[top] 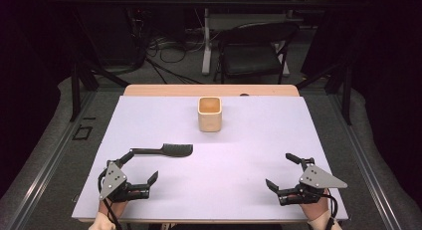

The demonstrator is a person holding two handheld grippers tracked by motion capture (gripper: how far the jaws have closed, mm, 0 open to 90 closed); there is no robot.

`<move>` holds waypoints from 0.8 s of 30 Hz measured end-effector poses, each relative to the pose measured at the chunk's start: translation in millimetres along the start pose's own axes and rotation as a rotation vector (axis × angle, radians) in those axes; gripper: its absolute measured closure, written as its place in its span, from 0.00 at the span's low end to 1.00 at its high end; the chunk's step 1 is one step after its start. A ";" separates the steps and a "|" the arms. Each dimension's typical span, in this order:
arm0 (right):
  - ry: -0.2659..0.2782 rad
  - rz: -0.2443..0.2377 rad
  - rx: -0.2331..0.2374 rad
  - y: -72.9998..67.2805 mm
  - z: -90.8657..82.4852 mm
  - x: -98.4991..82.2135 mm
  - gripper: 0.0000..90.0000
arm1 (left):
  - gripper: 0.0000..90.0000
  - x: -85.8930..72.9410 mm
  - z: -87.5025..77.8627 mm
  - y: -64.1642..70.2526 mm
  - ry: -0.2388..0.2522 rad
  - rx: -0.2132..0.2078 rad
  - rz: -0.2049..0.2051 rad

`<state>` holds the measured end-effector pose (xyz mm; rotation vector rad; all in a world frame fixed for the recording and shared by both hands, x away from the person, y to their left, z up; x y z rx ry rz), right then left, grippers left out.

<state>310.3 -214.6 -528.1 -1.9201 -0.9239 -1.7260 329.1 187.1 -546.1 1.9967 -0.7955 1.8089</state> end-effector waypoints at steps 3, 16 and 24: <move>-0.003 0.001 -0.002 0.3 0.1 -0.4 0.00 | 0.00 -0.1 -0.1 -0.6 -0.002 0.004 -0.001; -0.008 0.003 0.004 0.6 2.7 -2.4 0.00 | 0.00 -1.4 3.6 -6.4 -0.023 0.027 0.001; -0.014 0.006 0.004 0.7 2.9 -3.2 0.00 | 0.00 -1.4 7.2 -12.4 -0.038 0.049 -0.004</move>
Point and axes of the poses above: each handheld gripper's, and its own axes: z roughly forward along the jaws, x roughly out of its top, y roughly to its right, the point moved 9 cm from there along z, roughly forward along the jaws, and after that the axes turned 4 degrees about y, right-handed, at the moved point
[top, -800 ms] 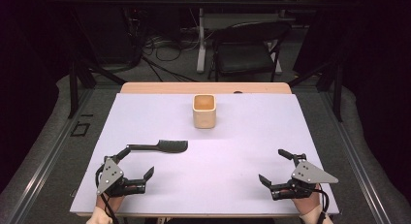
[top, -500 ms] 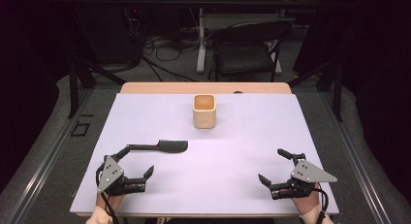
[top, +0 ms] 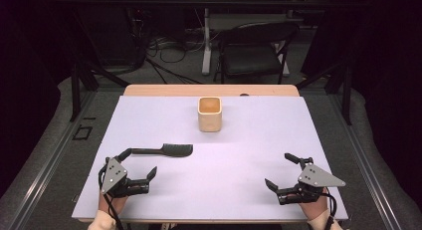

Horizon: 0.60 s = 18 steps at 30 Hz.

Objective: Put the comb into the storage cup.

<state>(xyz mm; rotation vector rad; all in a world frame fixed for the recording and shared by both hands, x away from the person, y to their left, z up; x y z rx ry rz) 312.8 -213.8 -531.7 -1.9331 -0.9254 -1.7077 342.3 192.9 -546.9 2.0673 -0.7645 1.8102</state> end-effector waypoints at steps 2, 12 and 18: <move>-0.002 -0.003 -0.003 0.2 0.6 -0.4 0.00 | 0.00 0.1 1.1 -1.6 -0.008 0.002 -0.001; -0.009 -0.001 -0.007 1.6 0.8 -1.5 0.00 | 0.00 -0.5 8.5 -7.9 -0.054 0.019 -0.007; -0.006 -0.007 -0.007 2.0 2.7 -1.4 0.00 | 0.00 2.1 9.8 -15.0 -0.052 0.032 -0.024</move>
Point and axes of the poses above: each handheld gripper's, and its own axes: z roughly forward along the jaws, x roughly out of its top, y roughly to its right, the point moved 9 cm from there along z, roughly forward along the jaws, and after that the axes turned 4 degrees about y, right-handed, at the moved point
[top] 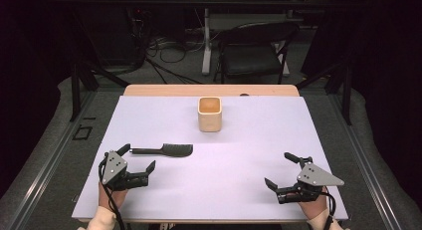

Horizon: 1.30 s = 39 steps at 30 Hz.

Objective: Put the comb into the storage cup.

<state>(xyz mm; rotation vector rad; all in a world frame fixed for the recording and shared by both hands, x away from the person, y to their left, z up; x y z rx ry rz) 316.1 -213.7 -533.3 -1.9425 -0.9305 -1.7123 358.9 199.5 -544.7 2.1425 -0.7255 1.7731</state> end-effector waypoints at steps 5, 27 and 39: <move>-0.009 0.005 0.001 0.0 -0.2 -1.4 0.00 | 0.00 1.2 5.8 -7.6 -0.006 0.019 -0.002; -0.015 0.006 -0.001 0.2 -0.5 -2.3 0.00 | 0.00 -1.1 40.1 -35.3 -0.084 0.072 -0.005; -0.019 0.006 0.001 0.2 0.2 -2.8 0.00 | 0.00 -3.9 53.1 -48.6 -0.131 0.122 0.010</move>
Point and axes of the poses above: each handheld gripper's, and its own axes: z roughly forward along the jaws, x roughly out of its top, y roughly to its right, the point moved 9 cm from there along z, roughly forward along the jaws, and after that the axes turned 4 degrees about y, right-handed, at the moved point
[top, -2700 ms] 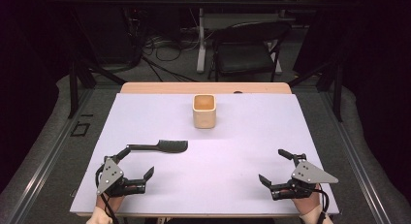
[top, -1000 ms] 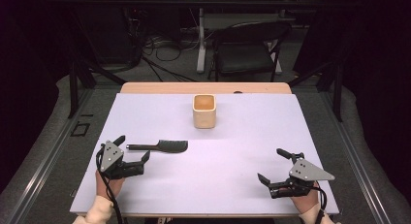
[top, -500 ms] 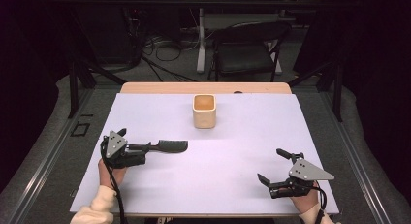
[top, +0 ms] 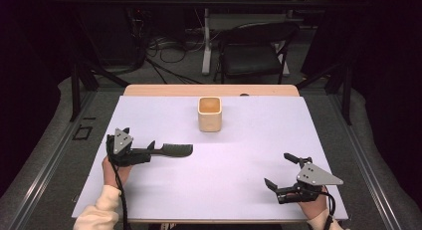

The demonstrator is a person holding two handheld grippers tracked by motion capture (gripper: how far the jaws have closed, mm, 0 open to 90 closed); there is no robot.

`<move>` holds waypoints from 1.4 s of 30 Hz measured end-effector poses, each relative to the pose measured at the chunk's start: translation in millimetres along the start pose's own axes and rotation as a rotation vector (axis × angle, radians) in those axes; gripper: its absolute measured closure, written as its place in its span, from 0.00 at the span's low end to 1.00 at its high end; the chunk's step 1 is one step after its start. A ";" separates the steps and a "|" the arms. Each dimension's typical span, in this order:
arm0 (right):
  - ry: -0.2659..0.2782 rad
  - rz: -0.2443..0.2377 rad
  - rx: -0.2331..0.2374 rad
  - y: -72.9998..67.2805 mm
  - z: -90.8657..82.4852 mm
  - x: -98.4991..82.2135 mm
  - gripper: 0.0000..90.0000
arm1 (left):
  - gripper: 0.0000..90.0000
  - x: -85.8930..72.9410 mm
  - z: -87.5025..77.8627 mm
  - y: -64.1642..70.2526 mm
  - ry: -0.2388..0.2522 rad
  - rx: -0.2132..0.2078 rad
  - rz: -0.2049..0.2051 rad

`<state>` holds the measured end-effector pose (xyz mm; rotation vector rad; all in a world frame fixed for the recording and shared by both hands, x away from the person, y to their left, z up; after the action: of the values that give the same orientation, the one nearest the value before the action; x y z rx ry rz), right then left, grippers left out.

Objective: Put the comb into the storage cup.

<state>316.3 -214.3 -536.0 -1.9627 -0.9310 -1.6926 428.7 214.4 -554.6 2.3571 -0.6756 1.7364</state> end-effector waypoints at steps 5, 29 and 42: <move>-0.001 0.009 0.002 0.4 1.7 -1.0 0.00 | 0.00 -8.7 11.6 -9.3 -0.070 0.031 -0.009; -0.008 0.013 0.012 -1.4 1.4 -1.1 0.00 | 0.52 -39.5 21.4 -28.0 -0.255 0.047 -0.075; -0.007 0.004 0.018 -2.1 1.5 -1.3 0.00 | 1.00 -54.3 24.4 -30.9 -0.314 0.013 -0.084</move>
<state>315.8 -212.1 -537.9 -1.9589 -0.9409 -1.6706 450.6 247.7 -608.5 2.6540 -0.5944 1.3549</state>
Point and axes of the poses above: each handheld gripper's, and its own axes: z roughly forward along the jaws, x roughly out of its top, y roughly to its right, the point moved 9 cm from there along z, roughly forward along the jaws, and after that the axes turned 4 degrees about y, right-handed, at the moved point
